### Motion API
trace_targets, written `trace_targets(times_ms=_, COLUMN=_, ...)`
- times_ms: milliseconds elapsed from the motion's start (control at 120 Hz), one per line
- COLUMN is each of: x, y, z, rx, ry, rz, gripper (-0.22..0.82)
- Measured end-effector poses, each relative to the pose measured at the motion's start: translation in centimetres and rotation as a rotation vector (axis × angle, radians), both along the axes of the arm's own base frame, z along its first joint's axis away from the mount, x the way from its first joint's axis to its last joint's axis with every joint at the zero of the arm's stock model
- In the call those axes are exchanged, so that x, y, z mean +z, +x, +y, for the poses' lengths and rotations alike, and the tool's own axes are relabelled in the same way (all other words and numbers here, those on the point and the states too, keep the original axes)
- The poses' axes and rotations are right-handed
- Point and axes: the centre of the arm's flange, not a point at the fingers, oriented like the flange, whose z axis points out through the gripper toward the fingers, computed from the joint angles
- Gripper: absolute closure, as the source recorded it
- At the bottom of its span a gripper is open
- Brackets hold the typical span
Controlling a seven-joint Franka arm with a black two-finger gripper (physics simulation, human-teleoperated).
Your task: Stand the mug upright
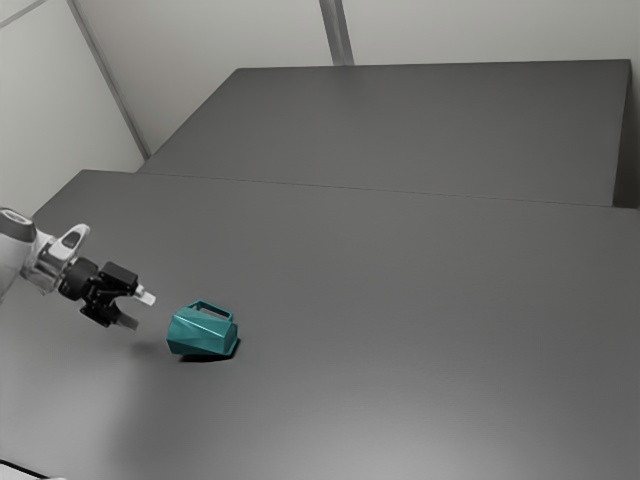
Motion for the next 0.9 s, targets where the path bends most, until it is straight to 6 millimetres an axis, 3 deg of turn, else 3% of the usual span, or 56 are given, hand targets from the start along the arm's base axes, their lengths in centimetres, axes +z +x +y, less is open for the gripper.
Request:
trace_targets(times_ms=375, x=-1.6, y=-0.6, z=-0.9, rx=0.013, ry=-0.066, rz=-0.054, gripper=0.02)
trace_targets(times_ms=900, x=-2.3, y=1.0, z=-4.1, rx=-0.08, ry=-0.075, rz=-0.096, gripper=0.02)
